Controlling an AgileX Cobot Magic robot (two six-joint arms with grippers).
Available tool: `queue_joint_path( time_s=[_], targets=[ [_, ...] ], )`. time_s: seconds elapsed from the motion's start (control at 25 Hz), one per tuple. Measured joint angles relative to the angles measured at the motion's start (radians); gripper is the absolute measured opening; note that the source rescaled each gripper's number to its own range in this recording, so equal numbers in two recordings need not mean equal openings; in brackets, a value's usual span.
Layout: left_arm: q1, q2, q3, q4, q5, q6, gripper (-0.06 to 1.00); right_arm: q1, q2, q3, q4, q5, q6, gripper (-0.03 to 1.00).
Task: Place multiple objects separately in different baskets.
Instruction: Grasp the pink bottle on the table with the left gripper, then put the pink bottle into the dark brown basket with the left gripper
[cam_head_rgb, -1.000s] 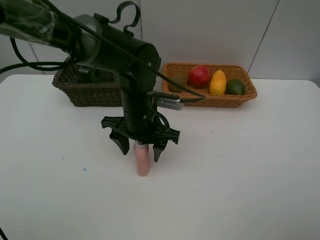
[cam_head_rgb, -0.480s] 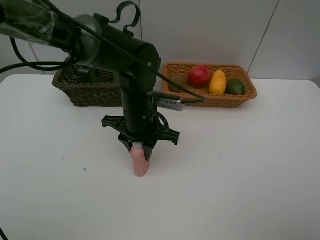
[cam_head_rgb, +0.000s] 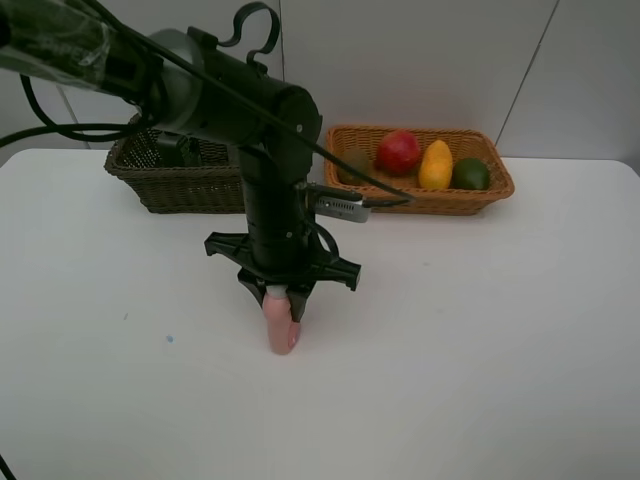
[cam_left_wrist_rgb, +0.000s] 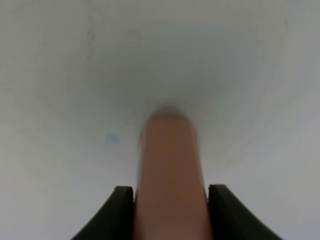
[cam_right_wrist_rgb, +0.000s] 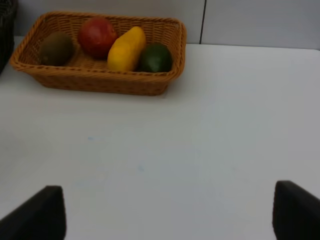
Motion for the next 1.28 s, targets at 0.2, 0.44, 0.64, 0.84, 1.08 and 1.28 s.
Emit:
queue_joint_path(
  time_s=[0.2, 0.44, 0.64, 0.84, 1.08, 1.28],
  targets=[
    [0.000, -0.001, 0.000, -0.001, 0.004, 0.015, 0.29, 0.000, 0.000, 0.000, 0.000, 0.000, 0.000, 1.00],
    [0.000, -0.031, 0.000, -0.001, 0.018, 0.066, 0.29, 0.000, 0.000, 0.000, 0.000, 0.000, 0.000, 1.00],
    [0.000, -0.064, 0.000, -0.001, 0.033, 0.090, 0.29, 0.000, 0.000, 0.000, 0.000, 0.000, 0.000, 1.00],
    [0.008, -0.132, -0.015, -0.004, 0.075, 0.121, 0.29, 0.000, 0.000, 0.000, 0.000, 0.000, 0.000, 1.00],
    [0.042, -0.165, -0.143, 0.062, 0.209, 0.182, 0.29, 0.000, 0.000, 0.000, 0.000, 0.000, 0.000, 1.00],
    [0.071, -0.165, -0.299, 0.189, 0.270, 0.247, 0.29, 0.000, 0.000, 0.000, 0.000, 0.000, 0.000, 1.00]
  ],
)
